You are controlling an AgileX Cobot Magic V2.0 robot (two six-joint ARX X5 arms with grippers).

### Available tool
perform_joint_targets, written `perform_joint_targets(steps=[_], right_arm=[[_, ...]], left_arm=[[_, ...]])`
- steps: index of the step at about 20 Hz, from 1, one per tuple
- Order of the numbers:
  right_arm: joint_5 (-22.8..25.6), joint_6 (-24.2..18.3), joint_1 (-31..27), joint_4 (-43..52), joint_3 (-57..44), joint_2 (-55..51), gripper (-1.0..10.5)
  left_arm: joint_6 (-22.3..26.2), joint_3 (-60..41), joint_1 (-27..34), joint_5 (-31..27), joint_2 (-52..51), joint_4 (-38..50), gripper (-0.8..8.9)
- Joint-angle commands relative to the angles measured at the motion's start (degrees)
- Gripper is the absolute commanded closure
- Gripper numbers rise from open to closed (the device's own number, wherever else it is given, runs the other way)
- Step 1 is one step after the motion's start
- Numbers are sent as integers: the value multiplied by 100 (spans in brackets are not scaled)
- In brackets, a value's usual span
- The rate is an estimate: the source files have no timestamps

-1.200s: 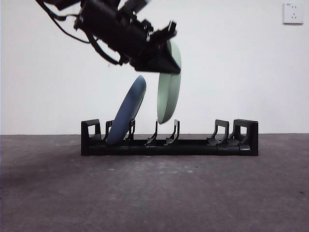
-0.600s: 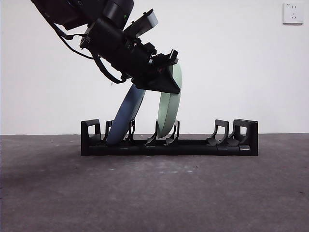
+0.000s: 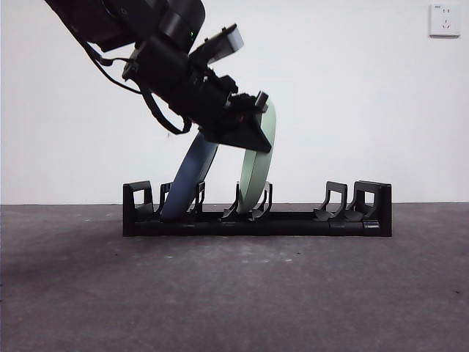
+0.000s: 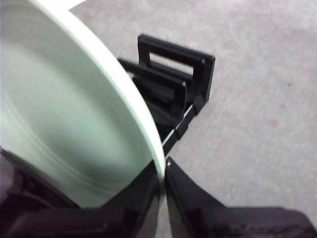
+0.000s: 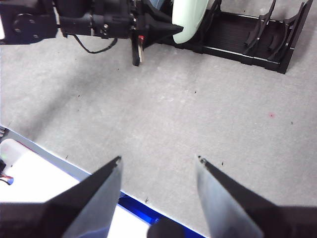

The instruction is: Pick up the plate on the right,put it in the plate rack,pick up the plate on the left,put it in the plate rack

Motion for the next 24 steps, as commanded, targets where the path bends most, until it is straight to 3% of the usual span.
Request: perform_joint_targets(steps=[1,7,11,17,24], right_arm=[[-57,-55,4,-125,-31,-11,700],[-57,-105,4,-125,-31,-11,703],[-55,-153,4,-125,-31,-11,704],[-55,-173,4,-125,-31,-11,703],[-37,-278,4,-122,-31,-7,703]], left_arm=[[90,17,48,-103,157,-57,822],[50,17,37,-293,186,-68,808],[0,35,-2,-199,184,-79,551],[-496,330,-33,77,142,-415,553],[-555,1167,-120,422,-535,-2288,553]])
